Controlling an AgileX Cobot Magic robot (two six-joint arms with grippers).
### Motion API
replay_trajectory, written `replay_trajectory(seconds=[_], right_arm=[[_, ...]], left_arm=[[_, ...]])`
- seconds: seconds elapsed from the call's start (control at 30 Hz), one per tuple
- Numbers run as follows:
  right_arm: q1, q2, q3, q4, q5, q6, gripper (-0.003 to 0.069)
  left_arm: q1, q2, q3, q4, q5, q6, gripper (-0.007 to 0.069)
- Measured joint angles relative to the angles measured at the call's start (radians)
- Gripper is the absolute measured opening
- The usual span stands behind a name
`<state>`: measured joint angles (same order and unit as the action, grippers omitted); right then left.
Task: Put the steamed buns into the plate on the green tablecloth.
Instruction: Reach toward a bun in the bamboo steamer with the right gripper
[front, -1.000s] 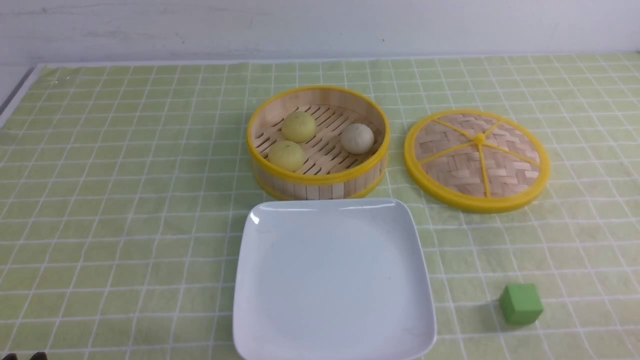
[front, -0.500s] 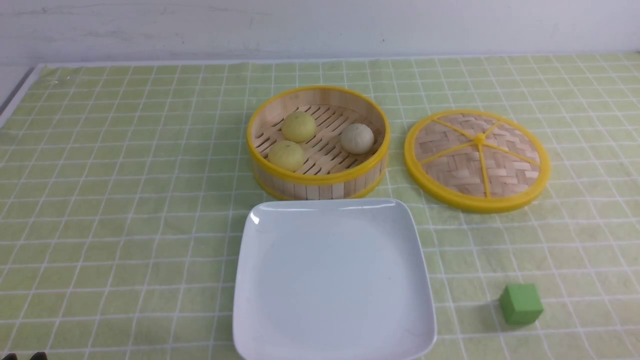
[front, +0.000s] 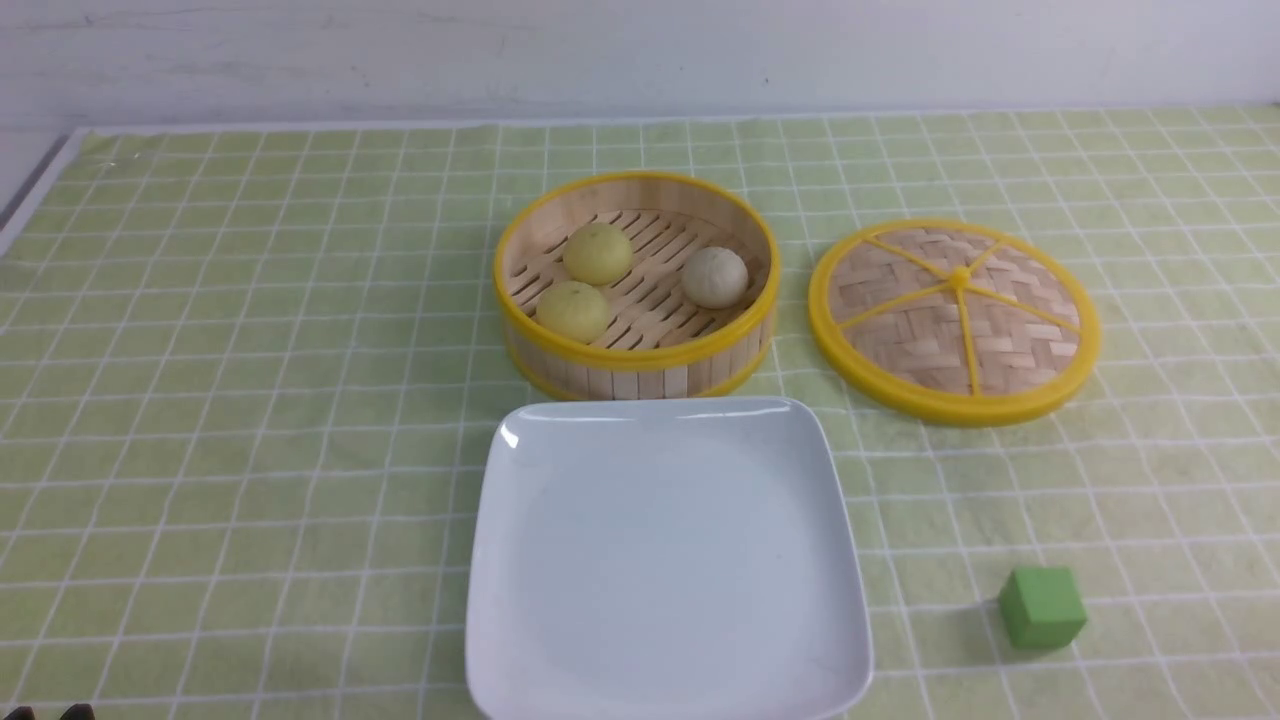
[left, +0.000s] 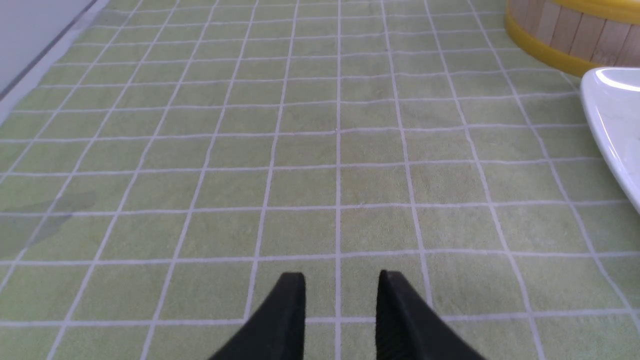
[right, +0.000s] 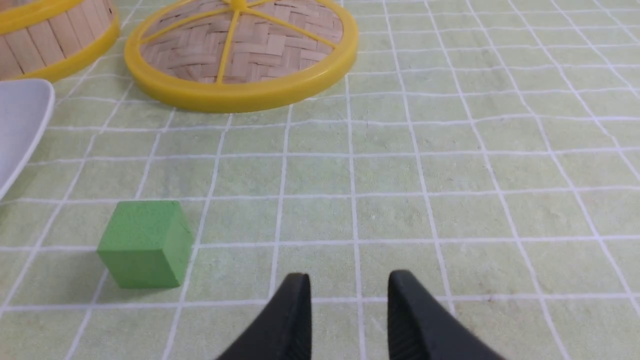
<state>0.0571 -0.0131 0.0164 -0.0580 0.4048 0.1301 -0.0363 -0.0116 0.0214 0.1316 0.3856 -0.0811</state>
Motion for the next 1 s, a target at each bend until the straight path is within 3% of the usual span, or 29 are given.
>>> replay_trajectory(seconds=[0.33,0.43,0.53,0.6,0.67,0.77,0.9,1.0], right_arm=[[0.000,0.000,0.004,-0.039,-0.020,0.012,0.0242],[0.000,0.000,0.008,0.092,-0.045,0.145,0.0242],[0.000,0.000,0.008,0.273,-0.059,0.315,0.0242],[0.000,0.000,0.008,0.316,-0.062,0.356,0.0242],[0.000,0.000,0.009,0.391,-0.077,0.421,0.0242],[0.000,0.000,0.009,0.423,-0.122,0.451,0.0242],[0.000,0.000,-0.035,0.442,-0.270,0.447,0.0216],[0.000,0.005,-0.144,0.401,-0.330,0.368,0.0155]], left_arm=[[0.000,0.000,0.000,0.018,0.000,-0.016,0.0237],[0.000,0.000,0.000,-0.132,-0.001,-0.155,0.0237],[0.000,0.000,0.000,-0.388,0.000,-0.401,0.0237],[0.000,0.000,0.001,-0.470,0.001,-0.479,0.0237],[0.000,0.000,0.005,-0.617,0.001,-0.642,0.0237],[0.000,0.000,0.006,-0.708,-0.001,-0.741,0.0237],[-0.003,0.000,-0.004,-0.795,-0.052,-0.758,0.0232],[-0.020,0.000,-0.091,-0.813,-0.054,-0.605,0.0203]])
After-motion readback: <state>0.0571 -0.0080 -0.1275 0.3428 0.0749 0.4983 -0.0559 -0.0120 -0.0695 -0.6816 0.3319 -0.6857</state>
